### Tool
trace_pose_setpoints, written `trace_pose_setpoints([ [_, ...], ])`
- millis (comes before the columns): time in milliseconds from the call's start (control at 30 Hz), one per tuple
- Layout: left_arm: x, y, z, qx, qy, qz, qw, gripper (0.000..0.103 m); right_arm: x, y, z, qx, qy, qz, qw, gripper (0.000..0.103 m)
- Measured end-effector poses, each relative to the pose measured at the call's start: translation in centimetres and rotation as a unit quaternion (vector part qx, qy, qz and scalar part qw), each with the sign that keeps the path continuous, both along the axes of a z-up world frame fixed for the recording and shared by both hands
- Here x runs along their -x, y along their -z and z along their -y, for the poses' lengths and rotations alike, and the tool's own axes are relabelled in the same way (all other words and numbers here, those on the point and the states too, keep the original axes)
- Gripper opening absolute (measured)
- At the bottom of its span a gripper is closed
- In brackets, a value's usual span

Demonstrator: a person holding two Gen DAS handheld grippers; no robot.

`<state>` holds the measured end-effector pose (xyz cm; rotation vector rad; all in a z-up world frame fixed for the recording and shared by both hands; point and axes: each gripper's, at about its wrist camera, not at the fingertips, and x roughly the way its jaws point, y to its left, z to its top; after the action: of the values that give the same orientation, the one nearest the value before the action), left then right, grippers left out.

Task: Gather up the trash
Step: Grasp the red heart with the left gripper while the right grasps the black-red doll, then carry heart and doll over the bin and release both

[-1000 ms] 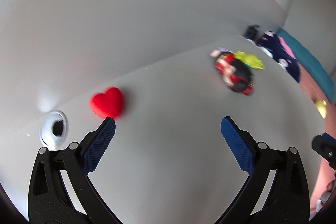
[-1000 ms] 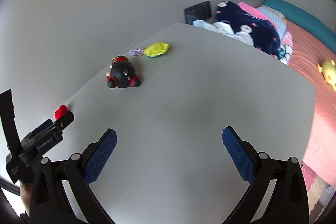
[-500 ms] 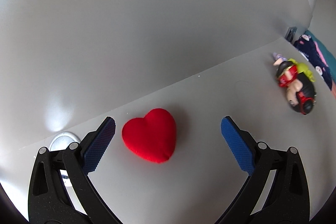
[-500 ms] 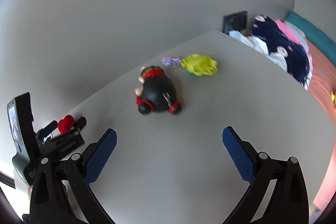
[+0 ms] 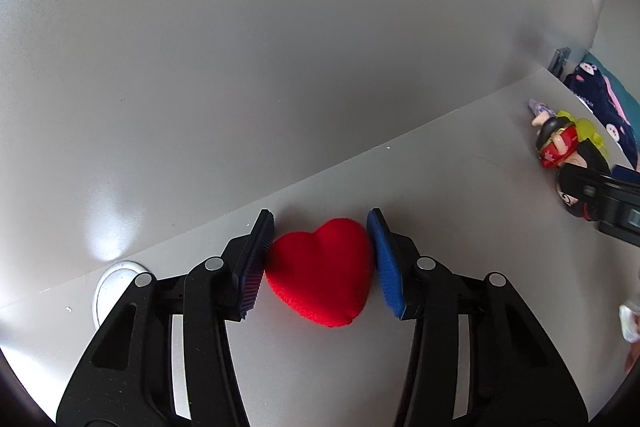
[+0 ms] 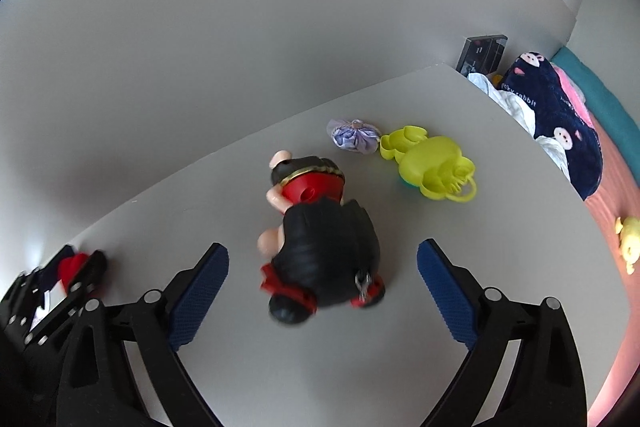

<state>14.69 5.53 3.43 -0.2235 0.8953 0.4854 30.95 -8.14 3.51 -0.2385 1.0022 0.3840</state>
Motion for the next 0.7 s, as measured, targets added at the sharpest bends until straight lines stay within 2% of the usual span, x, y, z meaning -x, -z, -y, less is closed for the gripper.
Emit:
trace_pose_setpoints([
  [67,0.1,-0.2,0.2,0.001,0.006,0.001,1.0000,0.048,-0.3,0.7,-0.2,0.005,0.005,-0.009,1.000,0.085],
  [133,0.0,-0.4,0.7,0.000,0.012,0.000,0.9999,0.048,-0.5,1.4,-0.2,0.011,0.009,-0.019,1.000,0.061],
  [200,0.1,-0.6,0.7,0.001,0.014,0.001,0.9999,0.048,-0.3,1.5,0.0,0.013,0.015,-0.015,1.000,0.060],
  [433,0.1,0.1,1.1,0.000,0.020,0.000,0.9998,0.048,1.7,0.5,1.8,-0.029,0.007,-0.027,0.999,0.058],
  [700,-0.5,0.7,3.0,-0.002,0.042,-0.002,0.9991,0.047,5.2,-1.9,6.7,-0.077,0.028,-0.032,0.996,0.058],
])
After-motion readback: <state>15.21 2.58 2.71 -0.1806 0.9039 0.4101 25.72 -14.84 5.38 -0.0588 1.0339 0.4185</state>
